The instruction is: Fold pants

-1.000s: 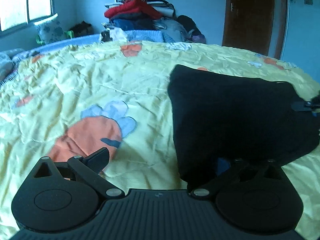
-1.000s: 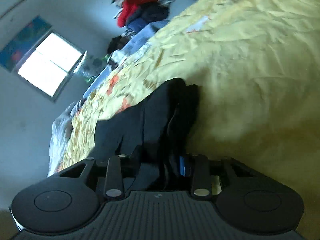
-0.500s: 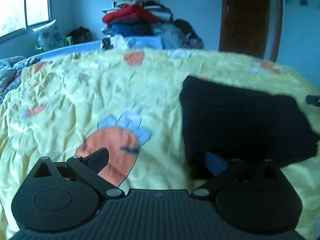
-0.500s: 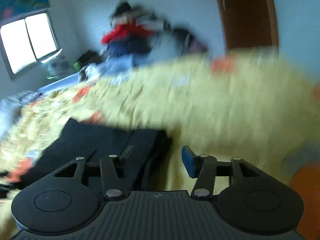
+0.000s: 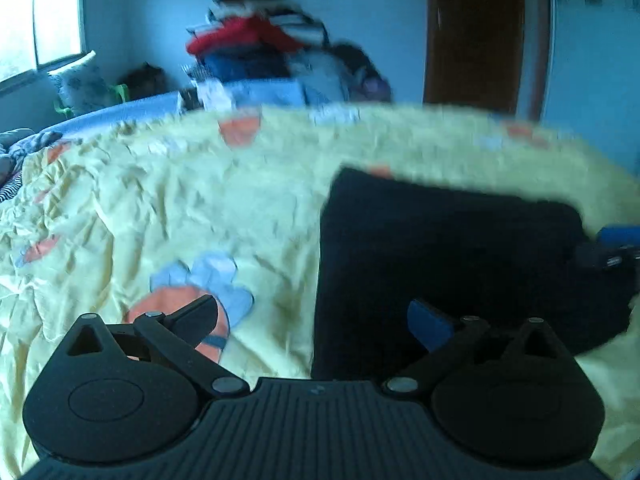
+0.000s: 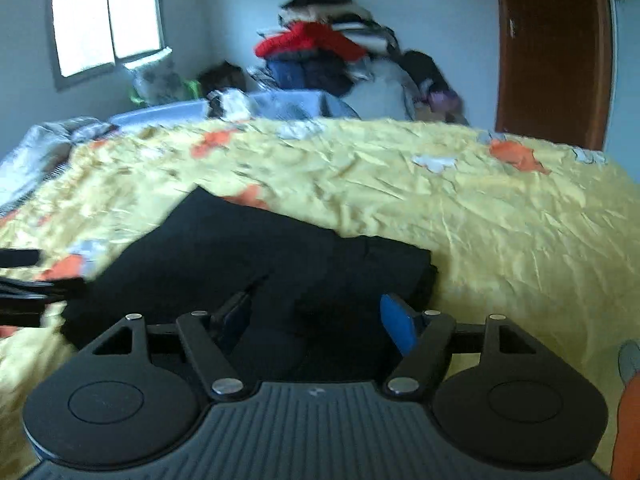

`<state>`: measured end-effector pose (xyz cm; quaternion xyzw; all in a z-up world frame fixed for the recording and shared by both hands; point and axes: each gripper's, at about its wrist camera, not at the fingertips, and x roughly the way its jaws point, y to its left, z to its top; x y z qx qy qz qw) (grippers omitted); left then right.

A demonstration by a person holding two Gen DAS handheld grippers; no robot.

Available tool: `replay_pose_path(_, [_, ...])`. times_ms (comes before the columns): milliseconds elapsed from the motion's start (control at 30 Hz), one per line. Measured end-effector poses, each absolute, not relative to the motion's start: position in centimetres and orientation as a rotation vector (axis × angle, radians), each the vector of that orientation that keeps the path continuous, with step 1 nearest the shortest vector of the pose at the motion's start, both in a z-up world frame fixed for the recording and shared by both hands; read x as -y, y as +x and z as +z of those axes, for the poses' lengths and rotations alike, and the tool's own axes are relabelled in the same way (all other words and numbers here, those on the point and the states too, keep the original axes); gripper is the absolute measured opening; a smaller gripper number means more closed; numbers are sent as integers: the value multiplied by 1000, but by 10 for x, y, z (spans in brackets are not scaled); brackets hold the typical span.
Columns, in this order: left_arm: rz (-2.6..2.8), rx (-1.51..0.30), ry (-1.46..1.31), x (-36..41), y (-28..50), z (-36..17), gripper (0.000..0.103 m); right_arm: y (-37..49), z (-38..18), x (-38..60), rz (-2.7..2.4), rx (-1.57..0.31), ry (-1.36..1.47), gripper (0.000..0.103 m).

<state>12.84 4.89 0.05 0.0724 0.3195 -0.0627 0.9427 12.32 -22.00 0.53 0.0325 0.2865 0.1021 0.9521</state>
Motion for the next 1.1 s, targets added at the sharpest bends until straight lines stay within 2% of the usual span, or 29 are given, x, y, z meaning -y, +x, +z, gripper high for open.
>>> replay_pose_path(67, [-67, -642, 226, -47, 128, -13, 103, 110, 3, 212, 195, -600, 25, 71])
replay_pose_path(167, [-48, -618, 184, -56, 119, -12, 102, 101, -14, 197, 150, -638, -119, 72])
replay_pose_path(333, [-79, -527, 205, -52, 97, 8, 103, 68, -1, 210, 102, -577, -10, 72])
replay_pose_path(600, [-218, -528, 230, -9, 88, 7, 103, 46, -14, 210, 5, -572, -154, 72])
replay_pose_path(900, [-296, -524, 268, 51, 105, 0, 103, 69, -27, 199, -47, -599, -283, 72])
replay_pose_path(1000, [-275, -537, 293, 54, 108, -8, 103, 68, -30, 213, -125, -605, -261, 84])
replay_pose_path(1100, [-292, -536, 245, 48, 110, -7, 103, 64, -27, 235, -87, -631, -117, 84])
